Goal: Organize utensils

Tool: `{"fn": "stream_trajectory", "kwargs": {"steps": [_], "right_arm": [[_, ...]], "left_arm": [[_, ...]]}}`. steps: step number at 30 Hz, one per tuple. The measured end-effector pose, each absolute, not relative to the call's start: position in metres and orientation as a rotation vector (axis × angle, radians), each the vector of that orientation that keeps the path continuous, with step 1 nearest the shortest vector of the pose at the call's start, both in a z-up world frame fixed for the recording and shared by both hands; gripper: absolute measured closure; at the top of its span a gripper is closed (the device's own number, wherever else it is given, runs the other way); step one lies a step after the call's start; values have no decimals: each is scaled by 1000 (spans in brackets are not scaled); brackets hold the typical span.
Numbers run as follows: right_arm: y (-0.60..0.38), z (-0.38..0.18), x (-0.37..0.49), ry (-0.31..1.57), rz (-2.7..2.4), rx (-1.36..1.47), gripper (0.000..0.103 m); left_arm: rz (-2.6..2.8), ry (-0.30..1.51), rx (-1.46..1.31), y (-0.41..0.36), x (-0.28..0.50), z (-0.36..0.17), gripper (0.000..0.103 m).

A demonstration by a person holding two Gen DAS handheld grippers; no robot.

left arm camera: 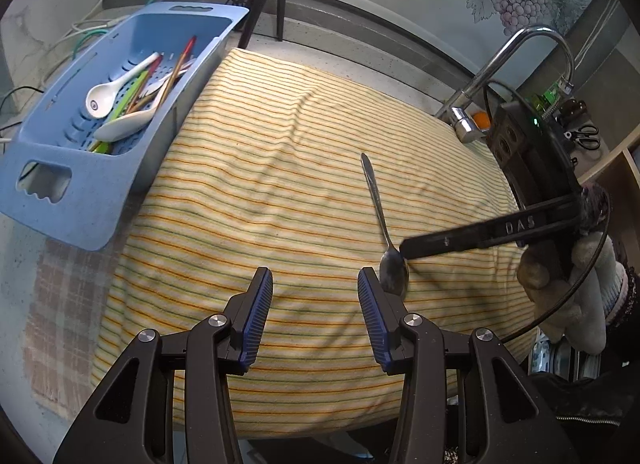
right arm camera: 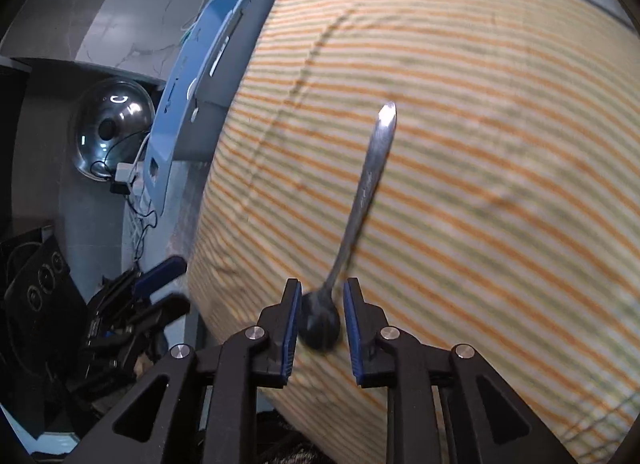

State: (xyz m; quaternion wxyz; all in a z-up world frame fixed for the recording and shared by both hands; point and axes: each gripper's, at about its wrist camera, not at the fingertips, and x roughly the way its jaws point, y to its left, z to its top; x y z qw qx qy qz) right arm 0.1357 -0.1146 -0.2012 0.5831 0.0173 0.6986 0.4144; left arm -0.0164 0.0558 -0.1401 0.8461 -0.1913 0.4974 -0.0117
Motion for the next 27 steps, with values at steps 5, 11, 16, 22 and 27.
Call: {"fn": "stream_trajectory", "kwargs": {"steps": [5, 11, 16, 22, 27], "right_arm": [[-117, -210, 131, 1669, 983, 92, 82], [-108, -203, 132, 1669, 1006, 141, 82], [-88, -197, 129, 1659, 1035, 131, 81], [-65, -194, 129, 1637, 1060, 110, 81], [-52, -198, 134, 1641, 1054, 124, 82]], "left_arm": [[-38, 1045, -401, 54, -12, -138, 60], [-73, 1049, -402, 48, -11, -141, 60], [-78, 1053, -413, 49, -14, -143, 60], [-61, 1046, -421, 55, -20, -141, 60], [-51, 1044, -414, 59, -24, -141, 60]]}}
